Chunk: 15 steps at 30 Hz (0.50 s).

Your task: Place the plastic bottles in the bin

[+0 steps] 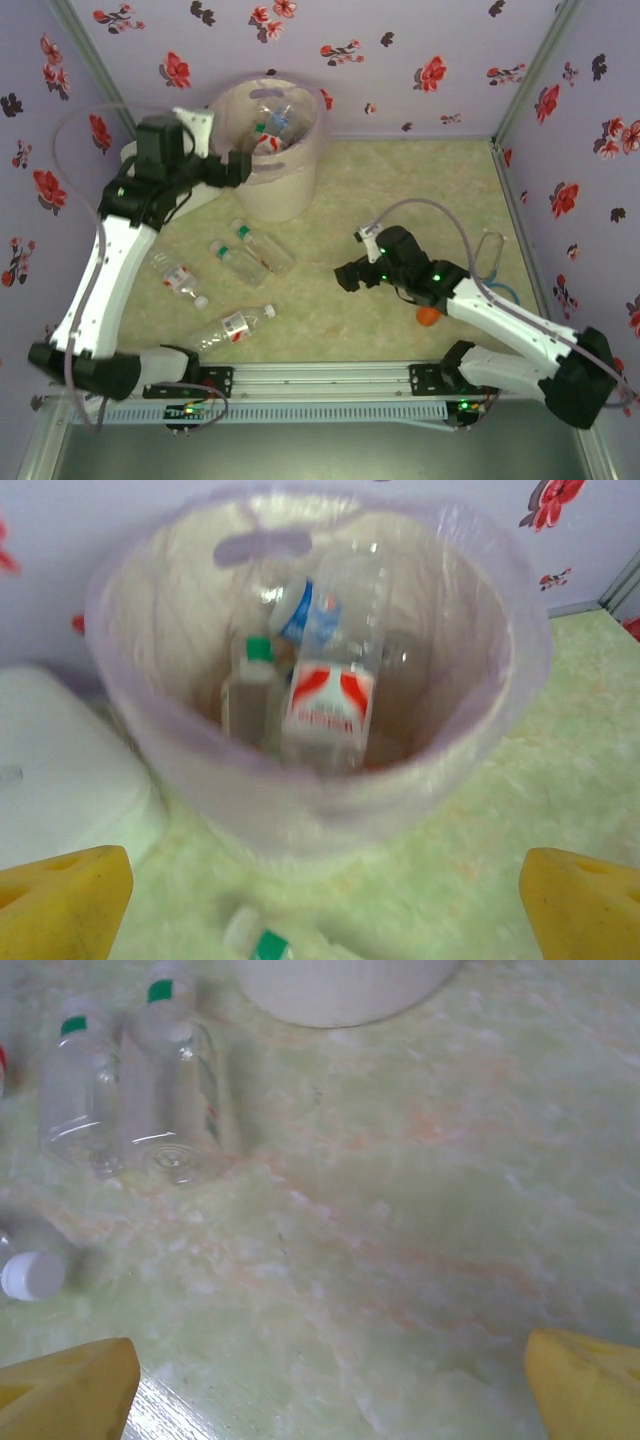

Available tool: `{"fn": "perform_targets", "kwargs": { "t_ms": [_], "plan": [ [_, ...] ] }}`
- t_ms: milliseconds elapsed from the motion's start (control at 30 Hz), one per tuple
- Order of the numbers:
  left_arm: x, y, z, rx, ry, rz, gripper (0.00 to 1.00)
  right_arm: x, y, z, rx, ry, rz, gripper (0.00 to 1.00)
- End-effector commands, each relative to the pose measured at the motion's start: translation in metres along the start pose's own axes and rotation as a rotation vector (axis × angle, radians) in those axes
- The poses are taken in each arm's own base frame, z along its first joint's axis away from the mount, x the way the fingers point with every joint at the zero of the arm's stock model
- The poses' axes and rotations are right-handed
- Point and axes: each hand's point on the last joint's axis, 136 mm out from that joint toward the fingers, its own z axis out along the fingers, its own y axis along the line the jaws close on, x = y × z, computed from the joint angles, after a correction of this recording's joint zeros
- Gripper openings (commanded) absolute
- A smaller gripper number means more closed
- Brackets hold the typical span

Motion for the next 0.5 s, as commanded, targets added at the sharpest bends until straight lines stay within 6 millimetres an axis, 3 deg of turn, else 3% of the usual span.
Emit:
{"fn": "perform_targets", "kwargs": {
  "t_ms": [0, 133, 233, 367, 467],
  "plan": [
    [0.038, 0.01, -0.007, -0.041, 0.011, -0.182, 1.0, -0.013, 0.017, 0.02, 0.0, 0.053, -0.158, 0.94],
    [0.097, 0.019, -0.012, -0.075, 0.09, -0.318, 1.0, -0.016, 0.039, 0.064, -0.014, 0.136, -0.226, 0.9],
    [0.13, 0.022, -0.009, -0.085, 0.12, -0.401, 1.0, -0.017, 0.059, 0.093, -0.051, 0.171, -0.248, 0.9],
    [0.163, 0.027, -0.001, -0.099, 0.133, -0.484, 1.0, -0.019, 0.079, 0.126, -0.072, 0.196, -0.265, 0.99],
    [0.179, 0.028, 0.007, -0.1, 0.145, -0.523, 1.0, -0.019, 0.089, 0.146, -0.084, 0.194, -0.262, 1.0]
  ]
}}
